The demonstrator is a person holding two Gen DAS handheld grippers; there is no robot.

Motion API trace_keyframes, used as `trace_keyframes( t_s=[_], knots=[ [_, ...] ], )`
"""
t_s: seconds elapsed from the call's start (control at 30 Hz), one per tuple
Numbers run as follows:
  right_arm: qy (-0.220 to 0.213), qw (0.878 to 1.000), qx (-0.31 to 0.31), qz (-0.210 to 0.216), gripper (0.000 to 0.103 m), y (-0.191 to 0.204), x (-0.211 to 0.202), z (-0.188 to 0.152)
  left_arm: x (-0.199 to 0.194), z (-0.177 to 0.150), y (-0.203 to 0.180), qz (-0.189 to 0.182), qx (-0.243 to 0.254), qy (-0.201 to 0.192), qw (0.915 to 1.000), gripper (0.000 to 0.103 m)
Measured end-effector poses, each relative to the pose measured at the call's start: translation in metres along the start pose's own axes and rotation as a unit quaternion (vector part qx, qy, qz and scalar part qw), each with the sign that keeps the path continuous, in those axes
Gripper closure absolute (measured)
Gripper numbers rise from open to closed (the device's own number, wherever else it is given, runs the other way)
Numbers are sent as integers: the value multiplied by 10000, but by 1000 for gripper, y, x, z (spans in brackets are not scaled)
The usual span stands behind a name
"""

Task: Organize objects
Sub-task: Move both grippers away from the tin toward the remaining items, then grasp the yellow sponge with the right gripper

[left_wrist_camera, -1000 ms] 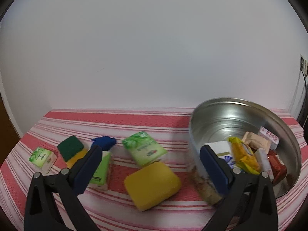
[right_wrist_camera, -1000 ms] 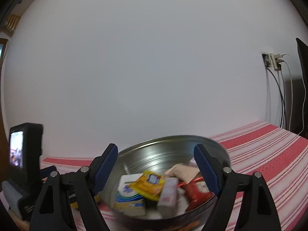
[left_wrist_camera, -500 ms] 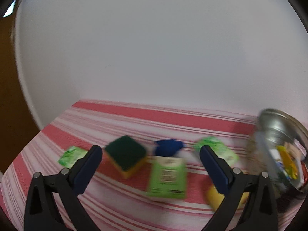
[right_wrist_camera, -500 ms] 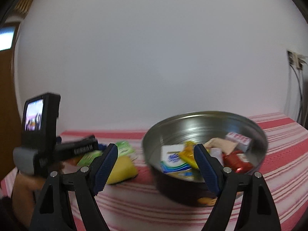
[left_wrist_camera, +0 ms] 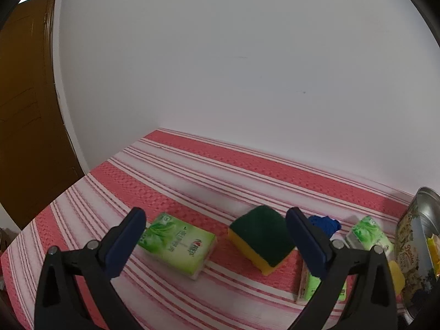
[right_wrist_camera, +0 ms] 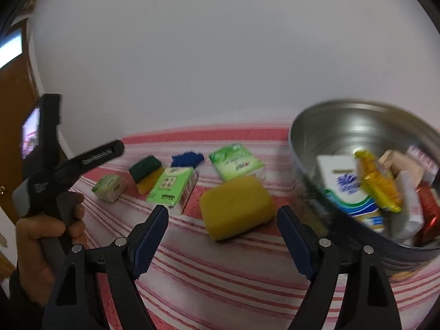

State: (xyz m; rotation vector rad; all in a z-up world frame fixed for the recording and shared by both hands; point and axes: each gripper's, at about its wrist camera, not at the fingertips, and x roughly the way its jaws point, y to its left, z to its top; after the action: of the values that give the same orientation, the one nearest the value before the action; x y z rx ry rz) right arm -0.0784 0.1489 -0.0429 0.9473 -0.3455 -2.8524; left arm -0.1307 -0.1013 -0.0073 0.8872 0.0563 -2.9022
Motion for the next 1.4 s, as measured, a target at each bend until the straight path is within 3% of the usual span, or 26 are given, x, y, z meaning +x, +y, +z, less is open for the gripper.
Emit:
trace_keyframes(
  t_s=[0.17, 0.47, 0.57, 0.63, 0.77, 0.9, 1.13, 1.3, 1.37, 1.4],
  knots=[
    [316, 9989, 358, 18, 20, -7, 27, 7, -6, 0, -6, -49, 99, -42, 9999, 0],
    [720, 9964, -199, -404, 20, 19, 68, 21, 1, 4, 7, -14, -100, 71, 9999, 0],
    [719, 9968, -314, 179, 20, 23, 61, 17, 3, 6, 13, -12, -230, 100, 9997, 0],
    [679, 9964, -379, 352, 20, 26, 56, 15, 4, 6, 15, -17, -264, 115, 9996, 0],
    [452, 9974, -559, -64, 20, 27, 50, 16, 5, 4, 14, 4, -291, 154, 9995, 0],
    [732, 9958, -531, -129, 20, 26, 64, 20, 4, 4, 13, -40, -289, 154, 9995, 0],
    [980, 9782, -1794, -370, 19, 41, 83, 27, 3, 5, 15, -74, -337, 169, 9993, 0],
    [1346, 9674, -2130, -238, 19, 42, 105, 28, 4, 4, 14, -36, -294, 187, 9994, 0],
    [1377, 9729, -1859, 50, 19, 34, 104, 31, 4, 4, 13, -31, -281, 190, 9994, 0],
    [1396, 9753, -1699, 198, 25, 30, 104, 32, 4, 4, 11, -23, -276, 183, 9994, 0]
  ],
)
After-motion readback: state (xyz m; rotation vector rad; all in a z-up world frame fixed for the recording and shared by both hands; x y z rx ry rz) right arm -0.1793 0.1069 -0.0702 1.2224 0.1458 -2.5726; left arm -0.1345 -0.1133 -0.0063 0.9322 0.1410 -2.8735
